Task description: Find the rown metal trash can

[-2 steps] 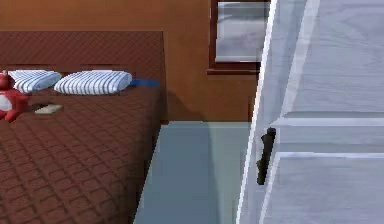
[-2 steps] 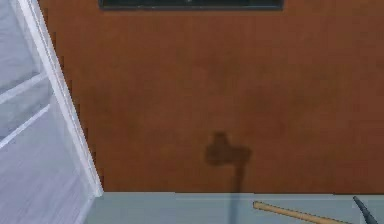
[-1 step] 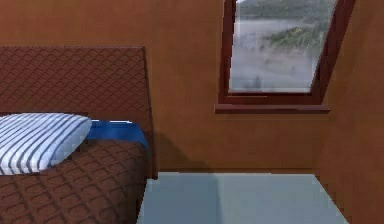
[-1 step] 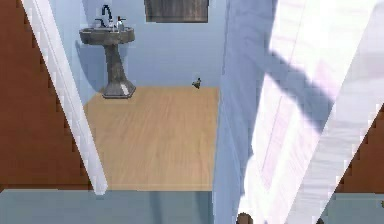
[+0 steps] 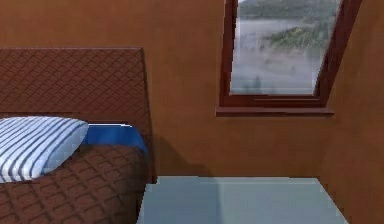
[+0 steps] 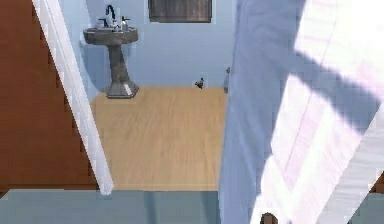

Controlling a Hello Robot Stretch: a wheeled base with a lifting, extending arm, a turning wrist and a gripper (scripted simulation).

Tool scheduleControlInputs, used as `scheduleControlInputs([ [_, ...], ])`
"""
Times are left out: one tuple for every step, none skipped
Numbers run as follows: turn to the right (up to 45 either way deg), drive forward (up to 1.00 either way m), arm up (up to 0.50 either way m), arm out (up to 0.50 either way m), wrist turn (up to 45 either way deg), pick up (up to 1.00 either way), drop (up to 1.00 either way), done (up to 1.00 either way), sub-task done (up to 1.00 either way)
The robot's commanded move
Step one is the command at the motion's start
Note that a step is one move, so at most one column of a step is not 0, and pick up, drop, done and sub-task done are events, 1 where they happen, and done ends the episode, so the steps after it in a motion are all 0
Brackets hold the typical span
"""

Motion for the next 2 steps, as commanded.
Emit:
scheduleControlInputs([
  [45.0,0.0,0.0,0.0,0.0,0.0,0.0,0.0,0.0],
  [30.0,0.0,0.0,0.0,0.0,0.0,0.0,0.0,0.0],
])
